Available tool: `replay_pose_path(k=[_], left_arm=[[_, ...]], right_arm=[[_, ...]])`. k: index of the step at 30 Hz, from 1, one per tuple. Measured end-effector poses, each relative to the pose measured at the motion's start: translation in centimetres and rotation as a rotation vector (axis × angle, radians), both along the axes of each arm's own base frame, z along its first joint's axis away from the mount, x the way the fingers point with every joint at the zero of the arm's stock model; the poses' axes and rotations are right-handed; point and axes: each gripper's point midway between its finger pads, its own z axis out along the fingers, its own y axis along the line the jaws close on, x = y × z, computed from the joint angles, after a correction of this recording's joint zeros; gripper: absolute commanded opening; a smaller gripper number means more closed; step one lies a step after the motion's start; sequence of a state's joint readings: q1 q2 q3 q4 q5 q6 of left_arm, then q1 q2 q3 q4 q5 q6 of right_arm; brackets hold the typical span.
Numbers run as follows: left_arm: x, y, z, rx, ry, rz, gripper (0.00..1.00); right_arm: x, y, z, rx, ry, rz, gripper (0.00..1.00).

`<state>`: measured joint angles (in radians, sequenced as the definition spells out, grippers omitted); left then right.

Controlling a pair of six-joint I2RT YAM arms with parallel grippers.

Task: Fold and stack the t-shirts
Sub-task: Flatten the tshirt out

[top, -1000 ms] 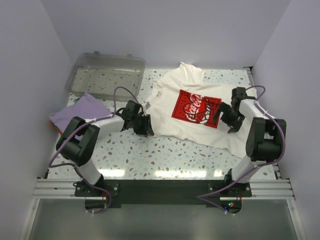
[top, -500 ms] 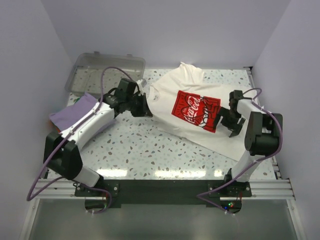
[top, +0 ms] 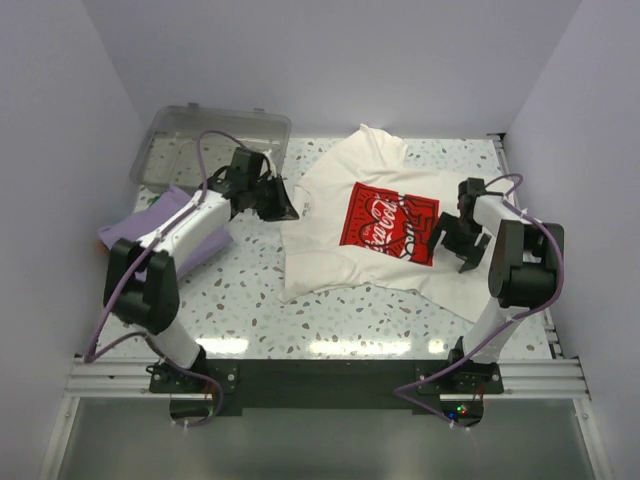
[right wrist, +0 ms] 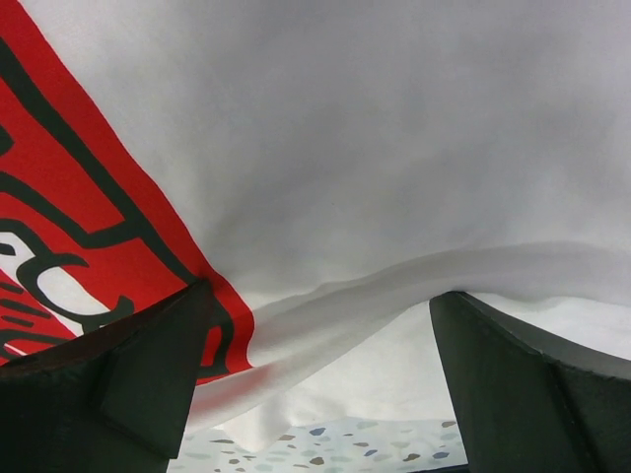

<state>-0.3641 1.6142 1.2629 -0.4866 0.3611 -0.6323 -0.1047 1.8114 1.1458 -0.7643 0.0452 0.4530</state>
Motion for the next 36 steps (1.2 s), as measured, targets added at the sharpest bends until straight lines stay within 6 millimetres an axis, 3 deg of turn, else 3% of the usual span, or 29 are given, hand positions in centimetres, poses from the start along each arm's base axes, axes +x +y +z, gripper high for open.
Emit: replay_pose_path(k=[3, 5, 6, 8, 10, 14, 17, 20, 23, 27, 36], left_arm=[[3.3, -0.1, -2.9, 0.070, 0.021, 0.017, 0.22], [5.5, 0.0, -4.0, 0.123, 0.004, 0.022, 0.32], [5.9, 0.2, -4.2, 0.140, -0.008, 0.020, 0.44], [5.5, 1.0, -4.3, 0.182, -0.035, 0.017, 0.51], [4.2, 2.0, -4.0, 0.204, -0.074, 0.017, 0.58], [-2.8, 5.3, -4.1, 0.256, -0.107, -0.012, 0.66], [-6.9, 6.3, -4.5, 0.270, -0.135, -0.062, 0.67], [-10.1, 5.9, -5.9, 0.282, -0.127, -0.140, 0.67], [-12.6, 4.3, -7.3, 0.293, -0.108, -0.249, 0.66], [-14.1, 2.7, -8.5, 0.294, -0.082, -0.336, 0.67], [-14.9, 3.0, -12.2, 0.335, 0.028, -0.360, 0.67]], right_arm=[[0.1, 0.0, 0.0, 0.001, 0.000, 0.000, 0.95], [0.1, 0.0, 0.0, 0.001, 0.000, 0.001, 0.95], [0.1, 0.0, 0.0, 0.002, 0.000, 0.001, 0.95], [0.1, 0.0, 0.0, 0.002, -0.001, 0.001, 0.95], [0.1, 0.0, 0.0, 0.004, -0.001, 0.001, 0.95], [0.1, 0.1, 0.1, 0.009, -0.002, 0.001, 0.95], [0.2, 0.1, 0.1, 0.010, -0.003, 0.001, 0.95], [0.3, 0.2, 0.2, 0.012, -0.007, 0.002, 0.95], [0.5, 0.2, 0.3, 0.014, -0.014, 0.002, 0.95], [0.5, 0.3, 0.3, 0.018, -0.016, 0.003, 0.95], [0.5, 0.3, 0.2, 0.020, -0.016, 0.003, 0.95]])
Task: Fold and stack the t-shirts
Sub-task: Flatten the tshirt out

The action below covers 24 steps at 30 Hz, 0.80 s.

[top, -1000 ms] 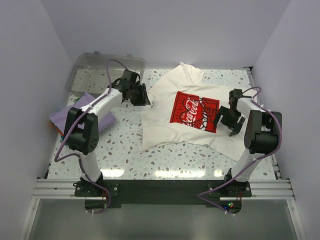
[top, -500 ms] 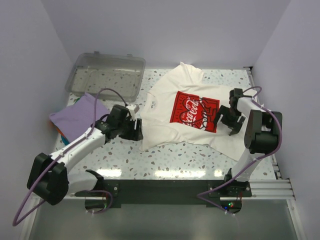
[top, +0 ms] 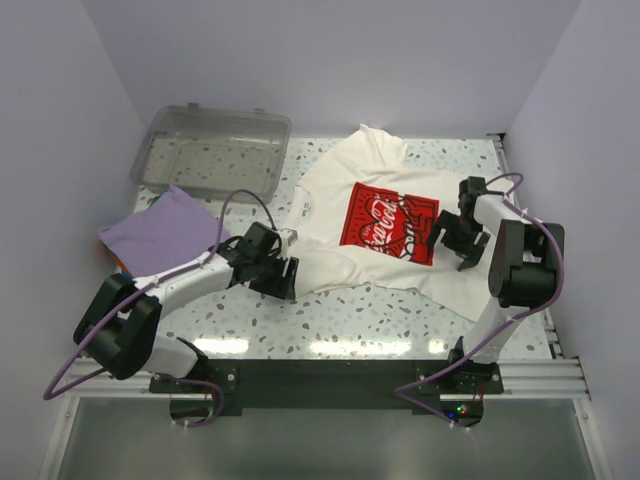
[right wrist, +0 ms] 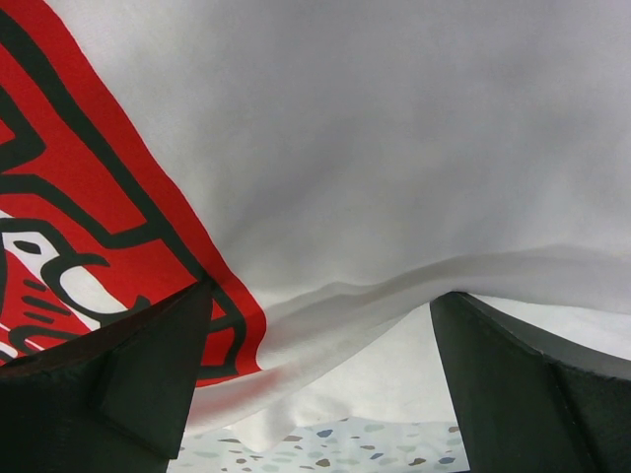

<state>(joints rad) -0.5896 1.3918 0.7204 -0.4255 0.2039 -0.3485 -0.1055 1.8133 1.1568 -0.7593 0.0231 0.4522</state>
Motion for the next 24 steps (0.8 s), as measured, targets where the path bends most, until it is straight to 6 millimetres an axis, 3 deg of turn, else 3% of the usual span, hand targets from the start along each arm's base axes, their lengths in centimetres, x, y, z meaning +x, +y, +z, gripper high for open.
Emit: replay_pose_path(k=[4, 7, 8, 10, 11, 13, 17, 19, 21, 24], left_arm=[[0.7, -0.9, -0.5, -0.027, -0.004, -0.006, 0.64], [1.0, -1.5, -0.9, -0.042, 0.007, -0.010, 0.49], [1.1, -1.7, -1.0, -0.049, 0.011, -0.012, 0.37], [1.2, -2.1, -1.2, -0.063, 0.019, -0.014, 0.23], [1.2, -2.3, -1.1, -0.070, 0.023, -0.018, 0.09], [1.3, -2.7, -0.9, -0.082, 0.028, -0.028, 0.00], [1.5, -3.8, 1.2, -0.134, 0.038, -0.043, 0.00], [1.4, -4.7, 3.2, -0.189, 0.041, -0.054, 0.00], [0.9, -5.7, 5.4, -0.282, 0.065, -0.071, 0.06], [-0.2, -6.1, 6.6, -0.373, 0.140, -0.084, 0.19]], right_arm=[[0.0, 0.0, 0.0, 0.000, 0.000, 0.000, 0.95], [0.0, 0.0, 0.0, 0.000, 0.000, 0.001, 0.95], [0.0, 0.0, 0.0, 0.000, 0.000, 0.001, 0.95], [0.0, 0.0, 0.0, 0.000, 0.000, 0.001, 0.95], [0.0, 0.0, 0.0, 0.000, 0.000, 0.001, 0.95], [0.0, 0.0, 0.0, 0.000, 0.000, 0.001, 0.95], [0.0, 0.0, 0.0, -0.001, 0.000, 0.003, 0.95], [0.0, 0.0, 0.0, -0.001, 0.000, 0.003, 0.95], [0.0, 0.0, 0.0, -0.001, 0.000, 0.005, 0.95], [0.0, 0.0, 0.0, -0.001, 0.000, 0.005, 0.95]])
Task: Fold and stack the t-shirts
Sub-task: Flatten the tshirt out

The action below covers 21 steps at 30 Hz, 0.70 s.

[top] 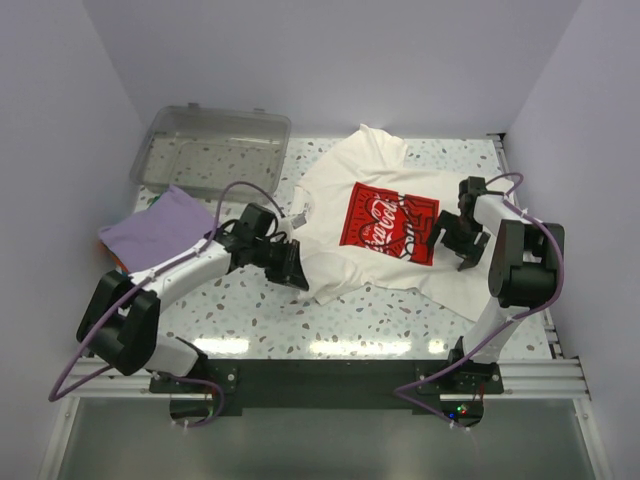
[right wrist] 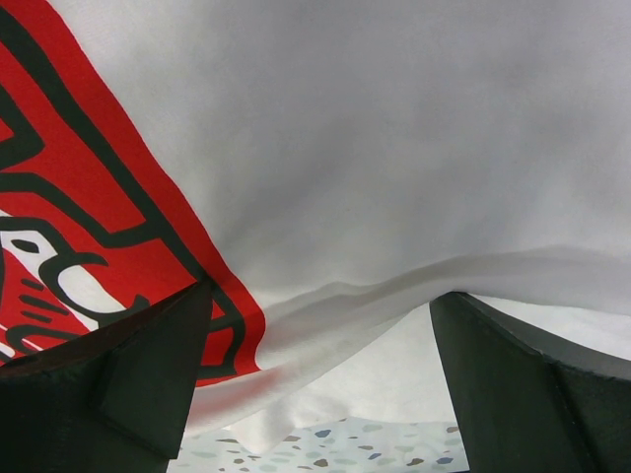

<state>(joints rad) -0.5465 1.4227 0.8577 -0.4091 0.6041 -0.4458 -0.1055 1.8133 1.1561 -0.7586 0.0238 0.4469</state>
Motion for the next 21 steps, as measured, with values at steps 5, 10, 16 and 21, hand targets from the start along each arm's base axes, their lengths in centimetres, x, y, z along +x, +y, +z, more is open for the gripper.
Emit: replay_pose_path(k=[5, 10, 16, 21], left_arm=[[-0.6, 2.5, -1.1, -0.044, 0.147, 0.076, 0.38], [2.9, 7.1, -2.5, -0.053, 0.199, 0.294, 0.47], [4.6, 8.0, -3.8, -0.030, 0.195, 0.341, 0.53], [4.2, 7.7, -3.1, -0.025, 0.156, 0.291, 0.63]], right_arm=[[0.0, 0.0, 0.0, 0.000, 0.000, 0.002, 0.95], [0.0, 0.0, 0.0, 0.000, 0.001, 0.003, 0.95], [0.0, 0.0, 0.0, 0.000, 0.001, 0.003, 0.95], [0.0, 0.0, 0.0, -0.001, 0.001, 0.003, 0.95]])
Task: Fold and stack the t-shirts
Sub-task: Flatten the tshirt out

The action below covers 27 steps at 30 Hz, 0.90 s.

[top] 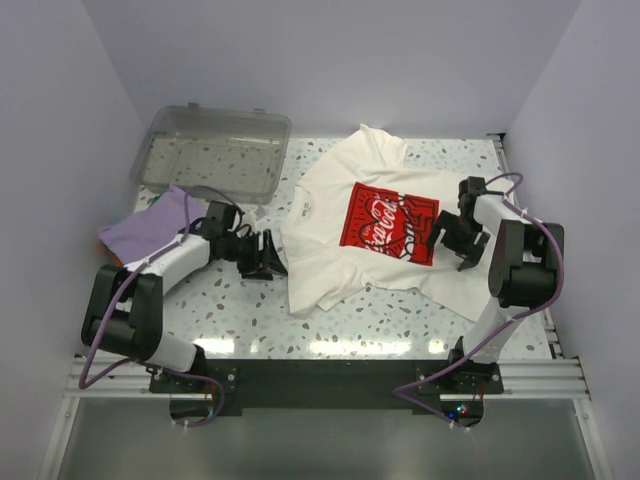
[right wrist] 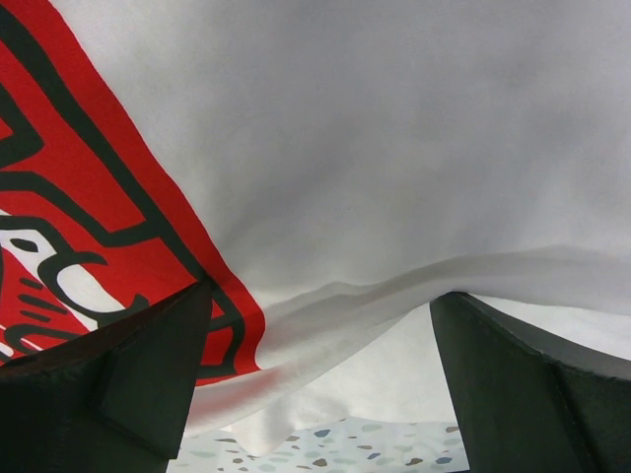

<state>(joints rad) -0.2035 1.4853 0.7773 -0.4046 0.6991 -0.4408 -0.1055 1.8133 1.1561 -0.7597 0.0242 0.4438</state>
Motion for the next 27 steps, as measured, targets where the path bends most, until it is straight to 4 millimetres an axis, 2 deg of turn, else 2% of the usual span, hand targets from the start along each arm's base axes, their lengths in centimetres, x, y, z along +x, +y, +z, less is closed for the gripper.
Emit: replay_pose_path(k=[6, 9, 16, 22, 27], left_arm=[[-4.7, -3.8, 0.2, 0.013, 0.008, -0.193, 0.66], [-5.9, -3.5, -0.9, 0.059, 0.048, -0.187, 0.66], [-5.5, -1.9, -2.2, 0.172, 0.070, -0.112, 0.69], [-4.5, -2.7, -2.2, 0.142, 0.056, -0.093, 0.69], [-4.0, -3.3, -3.2, 0.125, 0.079, -0.090, 0.65]], right_arm=[[0.0, 0.0, 0.0, 0.001, 0.000, 0.000, 0.95], [0.0, 0.0, 0.0, 0.001, 0.000, 0.000, 0.95], [0.0, 0.0, 0.0, 0.001, 0.000, 0.001, 0.95], [0.0, 0.0, 0.0, 0.001, 0.000, 0.001, 0.95], [0.0, 0.0, 0.0, 0.001, 0.000, 0.001, 0.95]])
